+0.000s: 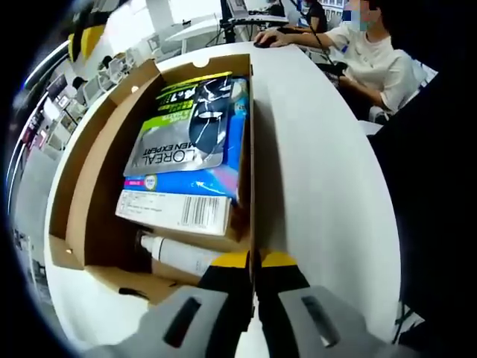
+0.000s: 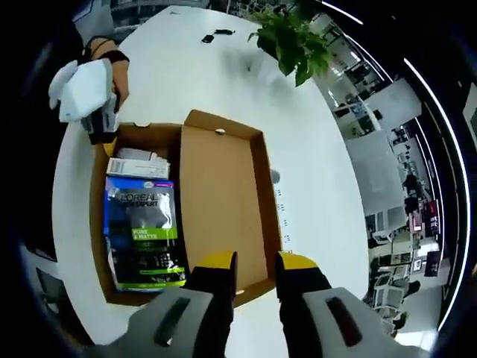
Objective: Operate the shoe box by opening the lid, removing the specified soft item, and placing it in the target area until the item is outside and the box remains undamaged.
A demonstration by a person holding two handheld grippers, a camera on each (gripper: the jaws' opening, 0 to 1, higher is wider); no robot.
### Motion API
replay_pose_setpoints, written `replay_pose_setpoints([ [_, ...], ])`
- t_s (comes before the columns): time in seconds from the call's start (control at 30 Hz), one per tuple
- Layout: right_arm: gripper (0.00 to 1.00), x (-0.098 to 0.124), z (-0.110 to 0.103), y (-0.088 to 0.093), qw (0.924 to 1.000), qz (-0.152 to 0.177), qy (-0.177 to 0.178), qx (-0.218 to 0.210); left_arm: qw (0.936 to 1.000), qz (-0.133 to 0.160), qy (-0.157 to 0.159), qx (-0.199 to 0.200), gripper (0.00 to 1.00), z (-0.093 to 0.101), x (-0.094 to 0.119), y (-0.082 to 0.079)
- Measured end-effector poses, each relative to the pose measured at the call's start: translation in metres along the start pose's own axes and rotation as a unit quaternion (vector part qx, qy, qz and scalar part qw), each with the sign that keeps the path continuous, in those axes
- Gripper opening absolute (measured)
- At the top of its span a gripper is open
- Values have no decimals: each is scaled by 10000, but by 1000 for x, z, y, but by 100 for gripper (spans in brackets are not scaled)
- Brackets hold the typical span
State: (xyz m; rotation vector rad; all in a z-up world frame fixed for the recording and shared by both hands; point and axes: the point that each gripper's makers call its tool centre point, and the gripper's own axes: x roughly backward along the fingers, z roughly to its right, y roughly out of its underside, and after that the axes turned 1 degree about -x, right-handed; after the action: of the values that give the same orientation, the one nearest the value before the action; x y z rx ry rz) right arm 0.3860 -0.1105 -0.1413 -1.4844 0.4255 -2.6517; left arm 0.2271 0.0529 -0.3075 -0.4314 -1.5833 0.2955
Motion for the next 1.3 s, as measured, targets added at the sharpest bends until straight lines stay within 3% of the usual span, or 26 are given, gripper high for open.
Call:
replay_pose_setpoints([
  [0.23, 24, 14, -38, 0, 9999, 67, -102, 96, 9999, 16, 33, 136, 2, 1, 0, 0],
  [0.3, 27, 13, -49, -3, 9997, 137, -163, 135, 9999, 8, 23, 144, 2, 1, 0, 0],
  [0.4, 28, 7, -79, -7, 9967, 305, -538, 531, 9999, 16, 13, 125, 2, 2, 0, 0],
  [0.67, 31, -2, -113, -8, 9944, 322, -776, 635, 10000, 35, -1, 85, 2, 4, -1, -1],
  [1.3, 36, -34, -166, 1, 9858, 136, -1427, 875, 10000, 49, -4, 6, 2, 3, -1, 1],
])
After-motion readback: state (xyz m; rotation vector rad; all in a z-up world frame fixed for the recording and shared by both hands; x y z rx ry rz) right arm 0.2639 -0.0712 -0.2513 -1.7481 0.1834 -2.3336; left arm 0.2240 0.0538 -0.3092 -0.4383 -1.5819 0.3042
